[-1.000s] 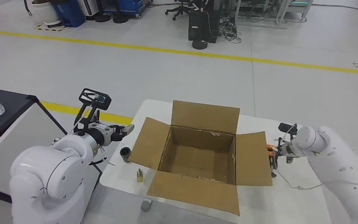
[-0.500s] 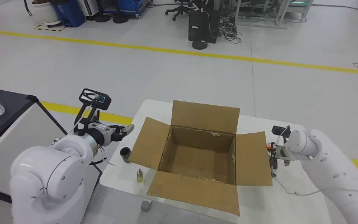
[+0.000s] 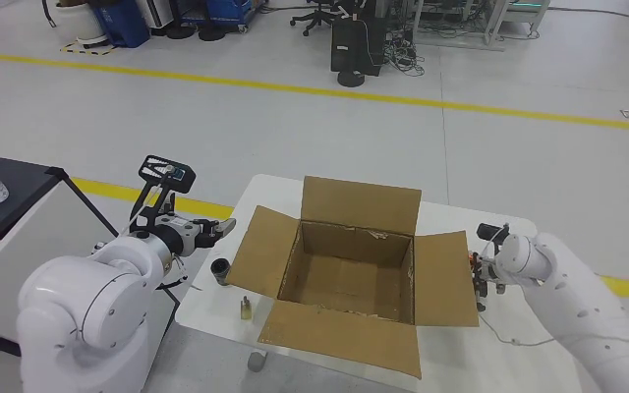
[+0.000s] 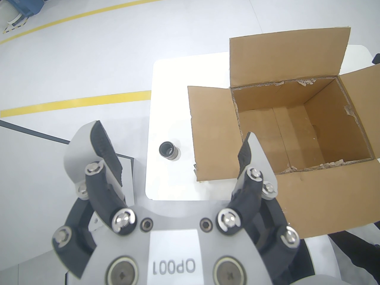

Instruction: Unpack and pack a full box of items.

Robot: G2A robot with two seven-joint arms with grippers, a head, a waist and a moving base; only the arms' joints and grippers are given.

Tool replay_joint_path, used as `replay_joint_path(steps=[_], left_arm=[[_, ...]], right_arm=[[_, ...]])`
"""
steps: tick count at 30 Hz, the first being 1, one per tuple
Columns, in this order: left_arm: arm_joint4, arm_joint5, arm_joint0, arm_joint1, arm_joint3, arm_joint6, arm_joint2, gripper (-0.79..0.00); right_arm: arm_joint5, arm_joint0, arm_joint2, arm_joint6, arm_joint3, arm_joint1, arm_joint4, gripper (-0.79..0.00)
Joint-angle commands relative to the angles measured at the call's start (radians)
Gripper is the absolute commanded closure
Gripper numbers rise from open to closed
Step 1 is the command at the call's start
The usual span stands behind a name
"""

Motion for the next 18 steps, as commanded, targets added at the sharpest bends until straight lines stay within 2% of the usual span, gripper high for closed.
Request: replay_joint_path(steps=[1, 2, 5, 7, 18], left_arm=[[0.000, 0.000, 0.000, 0.000, 0.000, 0.000, 0.000, -0.785], [0.000, 0.000, 0.000, 0.000, 0.000, 0.000, 0.000, -0.785], [0.000, 0.000, 0.000, 0.000, 0.000, 0.000, 0.000, -0.785], [0.000, 0.000, 0.000, 0.000, 0.000, 0.000, 0.000, -0.785], [0.000, 0.000, 0.000, 0.000, 0.000, 0.000, 0.000, -0.785]], right_arm=[[0.003, 0.011, 0.001, -0.011, 0.016, -0.006, 0.007, -0.573], [0.002, 0.018, -0.001, -0.013, 0.024, -0.009, 0.004, -0.625], [-0.003, 0.039, -0.010, -0.009, 0.051, -0.019, 0.002, -0.677], [-0.006, 0.052, -0.023, -0.011, 0.069, -0.028, -0.009, -0.754], [-0.037, 0.126, -0.101, -0.043, 0.203, -0.094, -0.003, -0.763]])
